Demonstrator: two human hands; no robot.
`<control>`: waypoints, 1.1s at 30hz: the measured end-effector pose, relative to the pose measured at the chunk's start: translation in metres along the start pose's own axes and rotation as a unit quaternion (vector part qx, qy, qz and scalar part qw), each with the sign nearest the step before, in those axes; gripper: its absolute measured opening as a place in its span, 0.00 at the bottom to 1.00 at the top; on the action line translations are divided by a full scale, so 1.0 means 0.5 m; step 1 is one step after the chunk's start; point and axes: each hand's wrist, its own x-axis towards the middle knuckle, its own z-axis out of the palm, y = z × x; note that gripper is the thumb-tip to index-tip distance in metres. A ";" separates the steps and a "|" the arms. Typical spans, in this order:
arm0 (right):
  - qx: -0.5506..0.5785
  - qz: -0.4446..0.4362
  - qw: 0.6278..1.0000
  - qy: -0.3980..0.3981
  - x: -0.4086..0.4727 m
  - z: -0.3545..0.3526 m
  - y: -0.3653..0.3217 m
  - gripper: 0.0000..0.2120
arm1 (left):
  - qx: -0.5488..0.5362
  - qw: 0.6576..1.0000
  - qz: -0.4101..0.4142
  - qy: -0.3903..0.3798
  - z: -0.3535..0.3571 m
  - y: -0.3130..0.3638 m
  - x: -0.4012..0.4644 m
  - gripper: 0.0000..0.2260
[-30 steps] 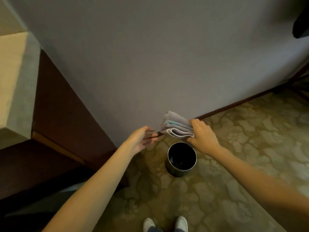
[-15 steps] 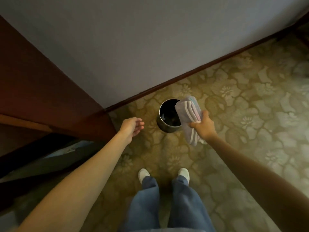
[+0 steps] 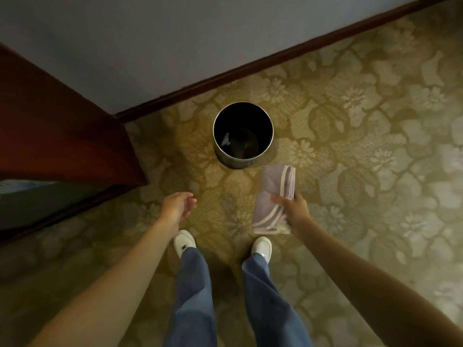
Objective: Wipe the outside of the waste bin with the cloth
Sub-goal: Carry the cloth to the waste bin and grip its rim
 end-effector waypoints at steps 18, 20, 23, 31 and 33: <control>0.062 -0.117 0.991 0.024 0.557 0.077 0.338 0.24 | 0.136 0.973 0.179 -0.043 0.211 -0.237 0.566 0.11; 0.085 -0.158 0.983 -0.032 0.600 0.094 0.343 0.32 | 0.154 0.964 0.212 -0.044 0.219 -0.234 0.625 0.11; 0.124 -0.189 0.970 -0.088 0.653 0.122 0.351 0.33 | 0.186 0.944 0.266 -0.061 0.240 -0.230 0.683 0.11; 0.223 -0.159 0.944 -0.181 0.713 0.138 0.362 0.32 | 0.213 0.878 0.412 -0.115 0.292 -0.201 0.681 0.11; 0.239 -0.185 0.931 -0.205 0.702 0.128 0.351 0.31 | 0.219 0.855 0.456 -0.117 0.292 -0.187 0.654 0.10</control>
